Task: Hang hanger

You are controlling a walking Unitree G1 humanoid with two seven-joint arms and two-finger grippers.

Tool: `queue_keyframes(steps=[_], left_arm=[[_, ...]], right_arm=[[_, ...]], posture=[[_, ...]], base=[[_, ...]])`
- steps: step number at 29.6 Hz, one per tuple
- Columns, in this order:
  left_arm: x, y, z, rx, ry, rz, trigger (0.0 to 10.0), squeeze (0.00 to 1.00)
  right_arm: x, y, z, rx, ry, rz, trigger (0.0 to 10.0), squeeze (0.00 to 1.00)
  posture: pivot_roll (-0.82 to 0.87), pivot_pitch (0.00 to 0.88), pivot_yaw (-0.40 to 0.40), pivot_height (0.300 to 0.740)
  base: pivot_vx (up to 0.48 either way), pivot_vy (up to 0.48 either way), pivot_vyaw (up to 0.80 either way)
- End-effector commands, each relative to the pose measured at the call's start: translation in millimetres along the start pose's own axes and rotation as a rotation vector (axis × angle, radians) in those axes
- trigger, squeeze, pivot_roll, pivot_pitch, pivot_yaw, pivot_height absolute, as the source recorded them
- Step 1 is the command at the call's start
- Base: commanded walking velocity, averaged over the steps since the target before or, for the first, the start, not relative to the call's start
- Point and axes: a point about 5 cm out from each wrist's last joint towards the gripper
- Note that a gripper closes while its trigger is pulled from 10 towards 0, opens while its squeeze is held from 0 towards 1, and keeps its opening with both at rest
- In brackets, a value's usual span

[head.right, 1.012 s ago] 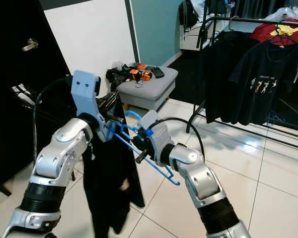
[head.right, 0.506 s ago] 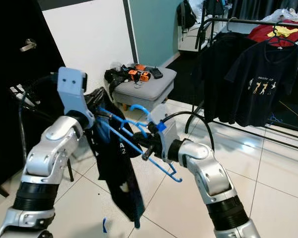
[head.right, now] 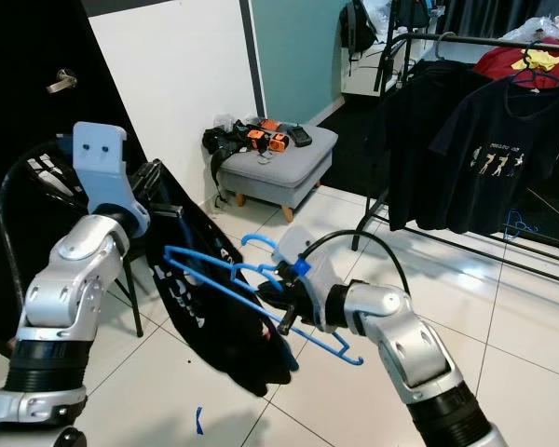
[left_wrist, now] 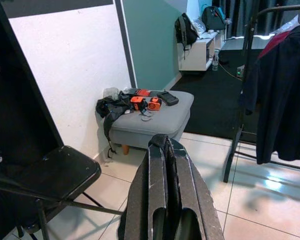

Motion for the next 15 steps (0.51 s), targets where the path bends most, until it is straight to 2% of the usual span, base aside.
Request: queue_keyframes(steps=[1, 3, 7, 15], left_arm=[[-2.5, 0, -8.3, 0.017, 0.018, 0.001, 10.0, 0.00], [-4.3, -1, -8.6, 0.020, 0.012, 0.001, 10.0, 0.00], [-5.4, -1, -9.5, 0.020, 0.013, 0.002, 10.0, 0.00], [-4.9, -1, -10.2, 0.021, 0.014, 0.005, 10.0, 0.00]], right_arm=[[-1.7, 7, -5.5, 0.009, 0.038, 0.044, 10.0, 0.00], [-9.6, 15, -8.8, 0.034, 0.097, 0.106, 10.0, 0.00], [-14.6, 17, -7.9, 0.031, 0.113, 0.109, 10.0, 0.00], [-17.0, 10, 3.5, 0.033, 0.042, 0.064, 10.0, 0.00]], posture=[[-0.12, 0.000, 0.071, 0.736], [-0.12, 0.000, 0.066, 0.736], [-0.12, 0.000, 0.063, 0.736], [-0.12, 0.000, 0.060, 0.736]], base=[[0.000, 0.000, 0.00], [0.000, 0.000, 0.00], [0.000, 0.000, 0.00], [0.000, 0.000, 0.00]])
Point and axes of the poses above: a point about 5 cm out from each wrist's last joint towards the gripper, its own x axis pointing out of the wrist towards the gripper, its own y axis along the axis of the wrist's last joint, z = x × y, and after that the axes turned 11 degrees about x, right-handed
